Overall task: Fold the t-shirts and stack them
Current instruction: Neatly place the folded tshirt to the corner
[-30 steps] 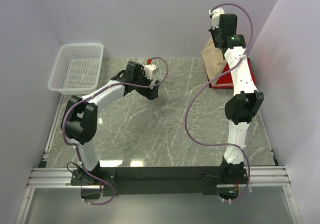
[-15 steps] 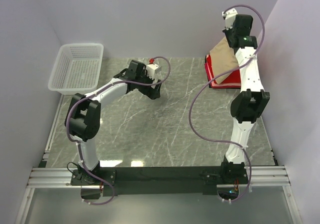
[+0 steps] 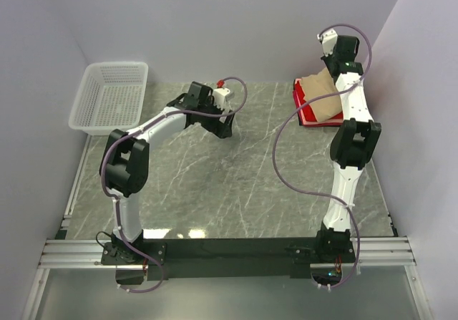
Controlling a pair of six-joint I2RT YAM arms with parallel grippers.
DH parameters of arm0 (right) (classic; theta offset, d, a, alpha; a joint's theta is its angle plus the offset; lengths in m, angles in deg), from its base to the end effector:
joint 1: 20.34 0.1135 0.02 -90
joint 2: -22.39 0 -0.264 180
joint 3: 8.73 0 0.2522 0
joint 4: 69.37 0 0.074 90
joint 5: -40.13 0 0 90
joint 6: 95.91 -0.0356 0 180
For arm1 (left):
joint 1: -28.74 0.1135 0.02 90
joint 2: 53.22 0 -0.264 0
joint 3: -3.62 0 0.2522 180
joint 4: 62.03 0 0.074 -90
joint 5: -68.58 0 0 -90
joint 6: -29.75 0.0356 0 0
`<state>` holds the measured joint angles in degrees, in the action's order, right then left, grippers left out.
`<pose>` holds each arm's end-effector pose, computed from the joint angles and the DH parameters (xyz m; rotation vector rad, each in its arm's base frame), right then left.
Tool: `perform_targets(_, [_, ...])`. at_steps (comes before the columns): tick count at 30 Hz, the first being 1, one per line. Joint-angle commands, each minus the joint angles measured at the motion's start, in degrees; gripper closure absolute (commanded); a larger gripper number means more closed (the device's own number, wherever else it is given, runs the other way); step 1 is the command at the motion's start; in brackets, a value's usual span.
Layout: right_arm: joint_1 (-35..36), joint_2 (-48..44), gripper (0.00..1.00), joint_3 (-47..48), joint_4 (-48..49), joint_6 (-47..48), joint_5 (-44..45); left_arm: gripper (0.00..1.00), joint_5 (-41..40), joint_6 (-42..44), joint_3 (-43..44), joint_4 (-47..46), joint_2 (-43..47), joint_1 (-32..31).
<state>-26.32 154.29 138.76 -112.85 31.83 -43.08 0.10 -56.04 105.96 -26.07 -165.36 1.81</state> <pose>0.5325 -0.0600 0.3266 -0.5039 2.0461 -0.5881 0.3888 -0.2122 0.2384 0.8166 2.2452 -0.6345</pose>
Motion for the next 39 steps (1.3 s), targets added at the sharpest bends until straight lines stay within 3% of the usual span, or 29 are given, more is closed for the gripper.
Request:
perform_targets(1, [-1.58, 1.43, 1.00, 0.21, 5.98, 2.34, 2.70, 0.01, -0.16, 0.10, 3.53, 1.09, -0.89, -0.31])
perform_targets(6, [-2.28, 3.80, 1.00, -1.10, 8.79, 3.04, 4.37, 0.00, -0.69, 1.06, 5.64, 2.41, -2.56, -0.31])
perform_targets(9, [-2.28, 5.56, 0.72, -0.58, 9.41, 2.96, 6.83, 0.01, -1.48, 1.85, 6.78, 3.46, -3.35, -0.22])
perform_targets(10, [-2.37, 6.00, 0.56, -0.14, 9.41, 2.52, 7.36, 0.01, -1.74, 1.94, 7.22, 3.56, -3.44, -0.13])
perform_targets(13, [-2.46, 5.40, 0.35, 3.62, 7.13, 0.42, 7.98, 0.01, -2.01, 2.12, 6.79, 3.38, -2.92, 0.39])
perform_targets(16, [-2.46, 1.46, 0.31, 4.78, 3.35, -3.27, 5.79, 0.01, -0.87, 1.42, 6.35, 3.03, -2.13, 1.18])
perform_targets(22, [-2.99, -10.67, 0.29, -4.08, -2.27, -13.02, -6.15, 0.01, 3.70, -1.04, 2.93, 0.05, 2.35, 3.82])
perform_targets(27, [-3.43, -12.98, 0.31, -8.57, -12.35, -21.72, -18.63, 0.00, 3.44, -1.04, 1.16, 0.04, 5.00, 5.05])
perform_targets(30, [-3.34, -10.61, 0.42, -7.70, -18.34, -23.40, -23.48, 0.01, 3.71, -1.57, -0.24, 0.39, 6.23, 5.49])
perform_targets(31, [-3.16, -9.21, 0.51, -7.26, -19.41, -23.67, -23.92, 0.01, 3.71, -1.66, -1.20, 0.22, 7.01, 5.67])
perform_targets(34, [-2.20, -9.20, 0.63, -12.41, -17.40, -24.20, -22.09, 0.01, 3.71, -1.92, -3.14, -0.57, 8.42, 5.84])
perform_targets(39, [-1.32, -7.01, 0.68, -16.30, -14.59, -25.34, -18.75, 0.01, 2.83, -1.75, -2.97, 0.74, 8.51, 6.20])
